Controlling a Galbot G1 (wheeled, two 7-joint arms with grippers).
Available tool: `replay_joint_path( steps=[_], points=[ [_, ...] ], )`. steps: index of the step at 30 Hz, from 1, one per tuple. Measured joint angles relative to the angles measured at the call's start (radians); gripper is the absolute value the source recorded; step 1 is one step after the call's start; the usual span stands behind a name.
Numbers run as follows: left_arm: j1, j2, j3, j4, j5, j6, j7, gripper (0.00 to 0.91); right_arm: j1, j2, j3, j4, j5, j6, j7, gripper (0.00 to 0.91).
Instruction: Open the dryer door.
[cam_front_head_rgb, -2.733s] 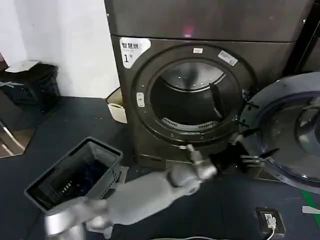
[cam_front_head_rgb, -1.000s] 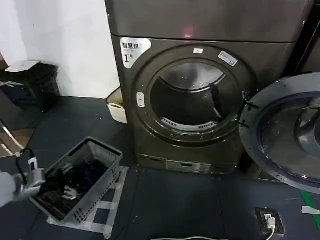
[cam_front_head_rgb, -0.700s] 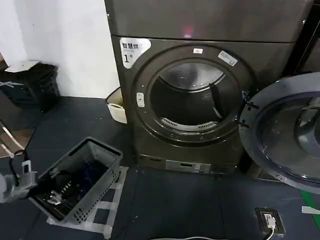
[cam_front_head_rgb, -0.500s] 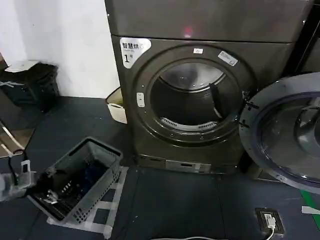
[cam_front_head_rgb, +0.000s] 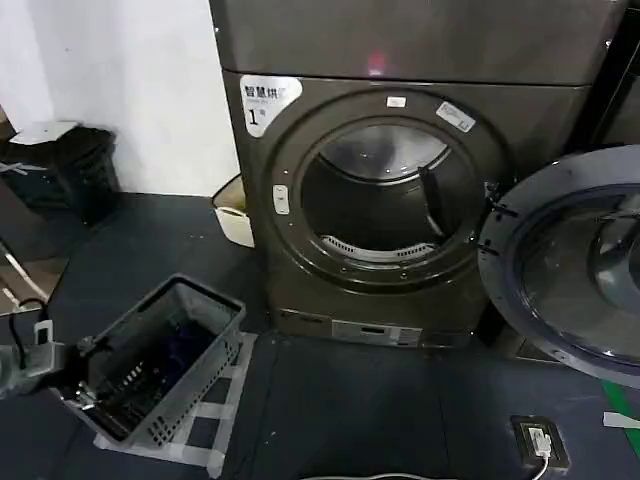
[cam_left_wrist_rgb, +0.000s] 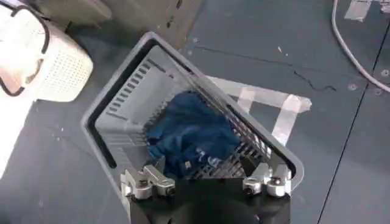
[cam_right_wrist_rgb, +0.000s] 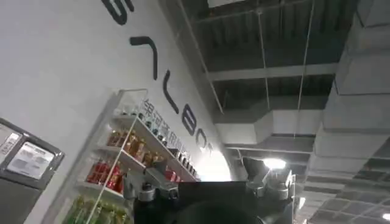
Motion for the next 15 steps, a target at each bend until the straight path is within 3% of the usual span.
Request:
replay_joint_path(
  steps=[15],
  points=[
    [0.012, -0.015, -0.029, 0.013, 0.010, -0.019, 0.023, 0.907, -0.010, 0.005, 0.018, 0.003, -0.001, 0.000, -0.007, 0.907]
  ],
)
